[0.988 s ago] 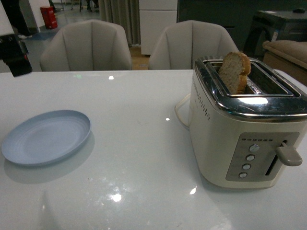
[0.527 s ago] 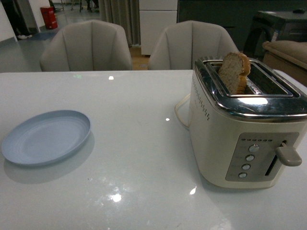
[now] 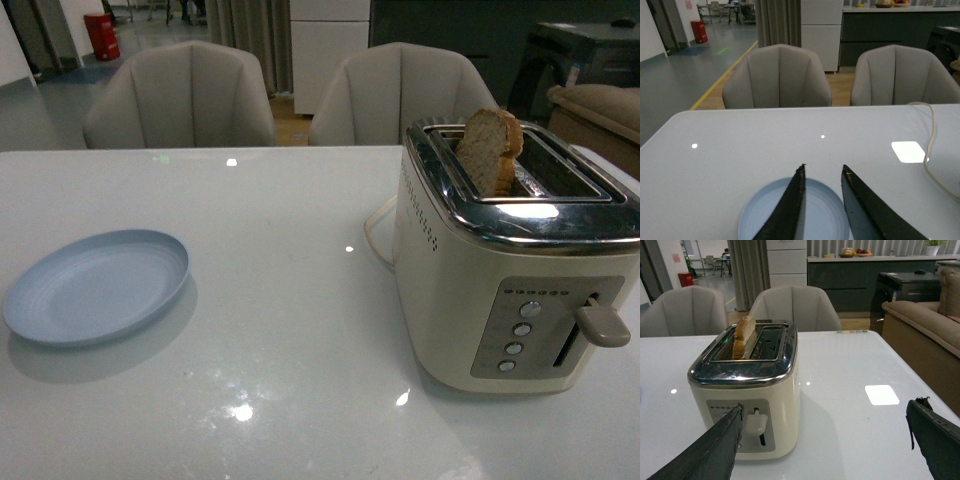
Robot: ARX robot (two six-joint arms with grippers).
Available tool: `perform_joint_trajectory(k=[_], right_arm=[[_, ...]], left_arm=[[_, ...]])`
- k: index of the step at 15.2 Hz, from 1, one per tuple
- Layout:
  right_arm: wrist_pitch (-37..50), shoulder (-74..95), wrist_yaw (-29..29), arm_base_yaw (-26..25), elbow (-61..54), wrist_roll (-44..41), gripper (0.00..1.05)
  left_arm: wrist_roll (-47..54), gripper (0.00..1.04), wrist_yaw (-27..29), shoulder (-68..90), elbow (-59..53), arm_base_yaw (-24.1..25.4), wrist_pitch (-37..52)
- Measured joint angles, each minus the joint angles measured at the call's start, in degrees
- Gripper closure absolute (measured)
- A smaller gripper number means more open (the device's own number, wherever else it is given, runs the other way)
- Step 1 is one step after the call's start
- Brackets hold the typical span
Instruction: Left arm holds plate, right arm toasts bread
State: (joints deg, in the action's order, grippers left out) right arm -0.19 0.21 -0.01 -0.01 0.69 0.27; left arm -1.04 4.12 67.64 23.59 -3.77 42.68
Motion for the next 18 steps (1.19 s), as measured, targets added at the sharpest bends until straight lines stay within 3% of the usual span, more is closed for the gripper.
perform_joint_trajectory(k=[2, 7, 13, 14, 18], right_arm=[[0.0, 0.0, 0.0, 0.0, 0.0, 0.0, 0.06], [0.0, 0.0, 0.0, 0.0, 0.0, 0.0, 0.06], [0.0, 0.0, 0.0, 0.0, 0.0, 0.0, 0.06], [0.0, 0.0, 0.0, 0.0, 0.0, 0.0, 0.06], [0.0, 0.0, 0.0, 0.0, 0.0, 0.0, 0.06]], left_arm=[[0.1, 1.03, -3.5, -5.2, -5.0, 2.2, 1.4], [0.2, 1.03, -4.0, -16.0, -14.3, 3.8, -0.5], [0.2, 1.03, -4.1, -30.6, -20.5, 3.8, -9.4], [0.2, 1.03, -4.1, -31.5, -22.5, 3.8, -6.3], [0.3, 1.03, -4.1, -39.9, -23.0, 3.8, -14.8]])
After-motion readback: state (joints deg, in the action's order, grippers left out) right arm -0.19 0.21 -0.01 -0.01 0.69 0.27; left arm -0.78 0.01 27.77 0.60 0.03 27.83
